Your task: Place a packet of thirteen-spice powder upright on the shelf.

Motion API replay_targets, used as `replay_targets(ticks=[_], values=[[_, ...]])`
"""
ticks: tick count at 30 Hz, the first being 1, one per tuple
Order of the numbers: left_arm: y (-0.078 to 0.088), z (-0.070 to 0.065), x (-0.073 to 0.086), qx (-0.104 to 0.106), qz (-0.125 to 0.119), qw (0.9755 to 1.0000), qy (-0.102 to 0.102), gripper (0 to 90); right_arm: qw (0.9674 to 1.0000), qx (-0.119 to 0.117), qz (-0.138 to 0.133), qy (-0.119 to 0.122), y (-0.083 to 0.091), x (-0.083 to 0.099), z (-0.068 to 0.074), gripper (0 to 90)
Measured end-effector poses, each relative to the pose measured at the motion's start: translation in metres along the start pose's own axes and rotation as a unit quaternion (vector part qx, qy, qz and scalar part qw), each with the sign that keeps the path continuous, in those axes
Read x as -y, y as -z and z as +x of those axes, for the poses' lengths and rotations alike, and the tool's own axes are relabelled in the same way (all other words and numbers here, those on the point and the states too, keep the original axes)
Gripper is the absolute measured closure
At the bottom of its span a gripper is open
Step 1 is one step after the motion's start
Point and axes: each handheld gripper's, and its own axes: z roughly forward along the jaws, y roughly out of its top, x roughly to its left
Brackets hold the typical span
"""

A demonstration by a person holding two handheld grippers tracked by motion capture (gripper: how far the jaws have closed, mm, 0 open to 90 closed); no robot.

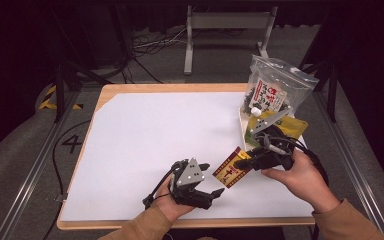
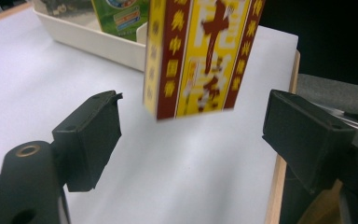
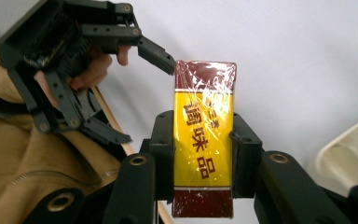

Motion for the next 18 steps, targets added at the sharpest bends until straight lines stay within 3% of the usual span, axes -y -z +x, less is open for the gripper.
replay_targets(ticks=[7,18], values=[[0.011,0.014,0.004,-0.004,0.0,0.9997,0.026,17.8,0.998,0.028,0.017,0.054,0.013,-0.004,-0.004,68.6],[0.03,0.034,0.012,-0.019,0.008,0.9982,0.056,17.4,0.9928,0.053,0.033,0.102,0.032,-0.008,-0.015,68.5]])
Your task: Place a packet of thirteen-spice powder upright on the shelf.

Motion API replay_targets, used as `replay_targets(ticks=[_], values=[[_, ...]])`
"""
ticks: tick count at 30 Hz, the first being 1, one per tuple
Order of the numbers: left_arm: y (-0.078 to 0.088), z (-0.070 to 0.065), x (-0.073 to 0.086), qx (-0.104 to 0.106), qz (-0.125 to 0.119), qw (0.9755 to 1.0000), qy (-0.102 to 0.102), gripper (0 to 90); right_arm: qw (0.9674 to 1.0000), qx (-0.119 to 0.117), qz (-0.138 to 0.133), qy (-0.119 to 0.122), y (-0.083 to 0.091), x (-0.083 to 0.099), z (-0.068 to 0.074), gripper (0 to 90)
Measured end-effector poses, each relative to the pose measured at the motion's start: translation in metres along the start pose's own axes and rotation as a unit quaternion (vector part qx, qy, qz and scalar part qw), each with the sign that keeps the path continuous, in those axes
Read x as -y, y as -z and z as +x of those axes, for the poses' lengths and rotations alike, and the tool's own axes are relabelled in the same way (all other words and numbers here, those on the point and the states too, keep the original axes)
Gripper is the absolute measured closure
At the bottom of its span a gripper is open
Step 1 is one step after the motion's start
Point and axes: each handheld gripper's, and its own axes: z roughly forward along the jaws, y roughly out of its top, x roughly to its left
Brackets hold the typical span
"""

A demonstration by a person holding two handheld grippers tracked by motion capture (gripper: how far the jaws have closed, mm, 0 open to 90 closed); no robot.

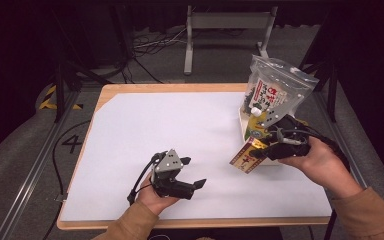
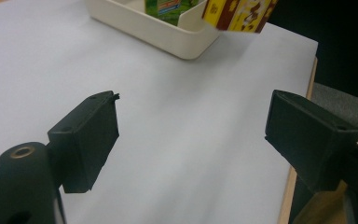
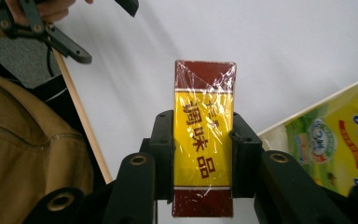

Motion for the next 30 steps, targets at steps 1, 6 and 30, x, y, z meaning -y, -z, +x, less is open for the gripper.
replay_targets(ticks=[1,6,30], values=[[0.001,0.002,0.001,-0.004,0.003,1.0,0.004,17.3,1.0,0.003,0.002,0.005,0.002,0.0,-0.001,68.5],[0.006,0.011,0.002,-0.016,0.01,0.9997,0.013,16.5,0.9992,0.017,0.016,0.032,0.008,0.001,-0.008,68.5],[0.027,0.042,0.012,-0.048,0.02,0.9978,0.042,16.0,0.9932,0.031,0.063,0.093,0.019,0.005,-0.044,68.4]])
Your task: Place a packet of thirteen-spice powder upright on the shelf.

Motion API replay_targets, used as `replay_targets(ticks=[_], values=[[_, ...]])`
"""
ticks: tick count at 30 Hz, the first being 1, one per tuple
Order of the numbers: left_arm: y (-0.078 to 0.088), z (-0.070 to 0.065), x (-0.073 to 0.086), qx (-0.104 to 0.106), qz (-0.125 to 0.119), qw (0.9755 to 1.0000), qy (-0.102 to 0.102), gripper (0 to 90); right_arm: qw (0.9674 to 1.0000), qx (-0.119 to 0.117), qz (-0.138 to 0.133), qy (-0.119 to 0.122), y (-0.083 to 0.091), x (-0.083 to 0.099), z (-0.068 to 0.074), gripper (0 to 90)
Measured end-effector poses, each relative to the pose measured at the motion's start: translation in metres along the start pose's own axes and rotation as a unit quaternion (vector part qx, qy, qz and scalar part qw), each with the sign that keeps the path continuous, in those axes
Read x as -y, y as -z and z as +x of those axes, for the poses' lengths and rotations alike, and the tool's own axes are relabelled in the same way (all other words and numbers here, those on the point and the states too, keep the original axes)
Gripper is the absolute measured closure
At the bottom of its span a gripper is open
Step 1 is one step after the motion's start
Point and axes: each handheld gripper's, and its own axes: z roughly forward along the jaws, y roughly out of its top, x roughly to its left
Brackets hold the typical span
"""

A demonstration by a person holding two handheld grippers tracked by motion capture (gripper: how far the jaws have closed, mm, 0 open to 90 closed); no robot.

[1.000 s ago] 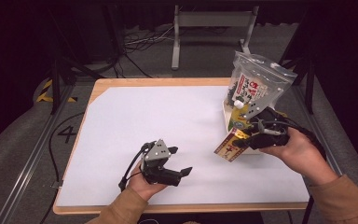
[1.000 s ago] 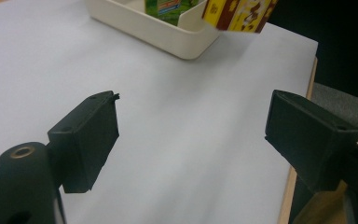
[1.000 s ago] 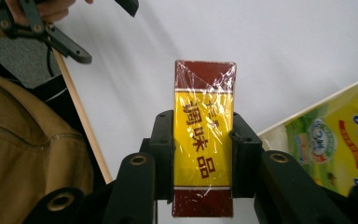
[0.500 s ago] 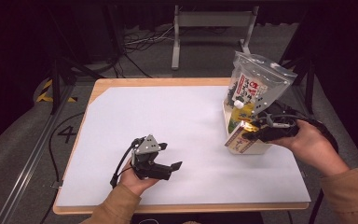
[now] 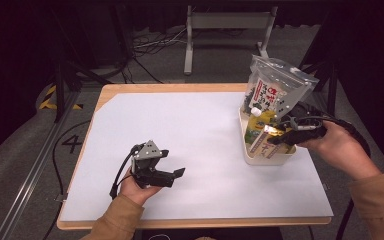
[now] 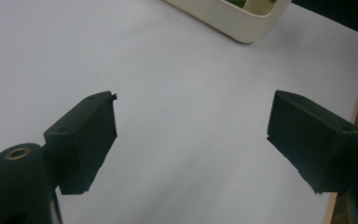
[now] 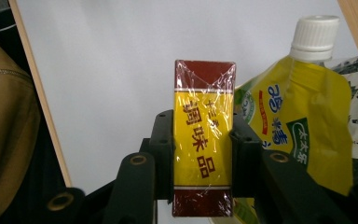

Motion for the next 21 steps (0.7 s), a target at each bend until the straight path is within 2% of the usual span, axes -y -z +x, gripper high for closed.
replay_targets(ticks=[7,13,21], values=[[0.003,0.004,-0.001,-0.001,-0.001,1.0,0.0,16.0,0.9997,0.004,0.014,0.02,-0.002,0.004,-0.006,68.5],[0.004,0.004,0.0,0.0,-0.007,1.0,0.001,16.0,0.9996,-0.001,0.013,0.024,-0.003,0.006,-0.011,68.5],[0.005,0.006,0.001,-0.003,-0.004,1.0,0.002,15.8,0.9989,0.011,0.02,0.041,-0.003,0.007,-0.015,68.4]])
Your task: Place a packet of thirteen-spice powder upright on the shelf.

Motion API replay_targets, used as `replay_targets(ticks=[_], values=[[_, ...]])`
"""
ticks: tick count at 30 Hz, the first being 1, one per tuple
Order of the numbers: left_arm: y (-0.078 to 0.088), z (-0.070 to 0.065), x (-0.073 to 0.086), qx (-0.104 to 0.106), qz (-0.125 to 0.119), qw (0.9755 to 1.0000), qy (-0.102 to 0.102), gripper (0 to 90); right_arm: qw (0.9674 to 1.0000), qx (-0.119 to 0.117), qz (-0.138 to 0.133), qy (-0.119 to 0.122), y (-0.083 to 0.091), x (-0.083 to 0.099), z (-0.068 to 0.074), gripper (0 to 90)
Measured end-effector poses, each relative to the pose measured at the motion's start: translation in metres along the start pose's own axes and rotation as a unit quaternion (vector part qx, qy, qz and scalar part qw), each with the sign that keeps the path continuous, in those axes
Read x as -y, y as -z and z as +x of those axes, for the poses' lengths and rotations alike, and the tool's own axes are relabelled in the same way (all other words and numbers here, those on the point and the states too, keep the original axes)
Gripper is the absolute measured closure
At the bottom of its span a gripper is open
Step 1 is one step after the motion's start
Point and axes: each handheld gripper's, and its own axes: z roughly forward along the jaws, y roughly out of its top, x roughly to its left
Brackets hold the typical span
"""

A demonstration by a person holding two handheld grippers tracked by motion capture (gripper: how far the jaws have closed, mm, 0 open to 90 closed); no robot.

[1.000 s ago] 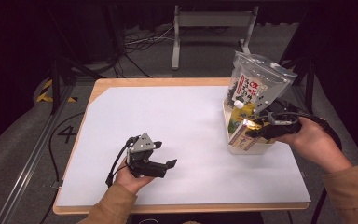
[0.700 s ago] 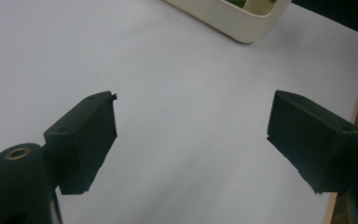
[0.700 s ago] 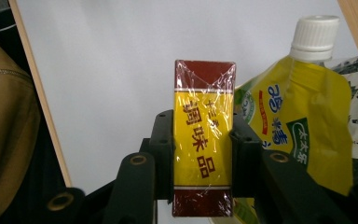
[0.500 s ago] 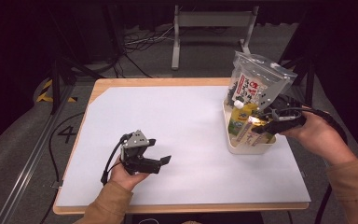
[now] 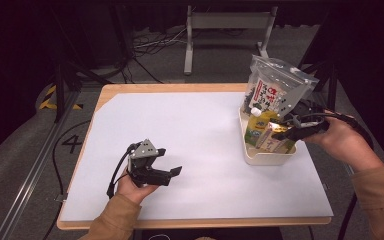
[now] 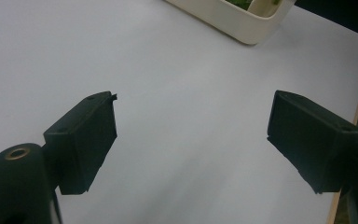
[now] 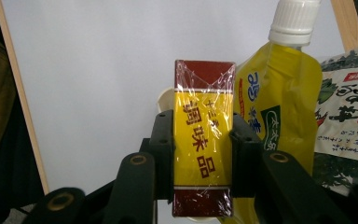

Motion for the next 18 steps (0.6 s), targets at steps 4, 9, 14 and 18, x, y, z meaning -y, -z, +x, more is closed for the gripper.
replay_targets(ticks=[4,9,14,18], values=[[0.0,0.0,0.0,-0.001,0.001,1.0,0.0,15.8,0.9999,0.004,0.013,0.007,-0.003,0.0,-0.001,68.4],[-0.001,0.001,0.0,-0.003,0.002,1.0,-0.003,15.7,0.9996,-0.003,0.023,0.014,-0.007,0.001,-0.004,68.4],[-0.001,0.001,0.001,-0.004,0.003,1.0,-0.003,15.6,0.9994,-0.014,0.026,0.019,-0.008,0.001,-0.004,68.4],[-0.001,0.0,0.001,-0.004,0.004,1.0,0.0,15.6,0.9987,-0.007,0.039,0.031,-0.01,-0.002,0.001,68.3]])
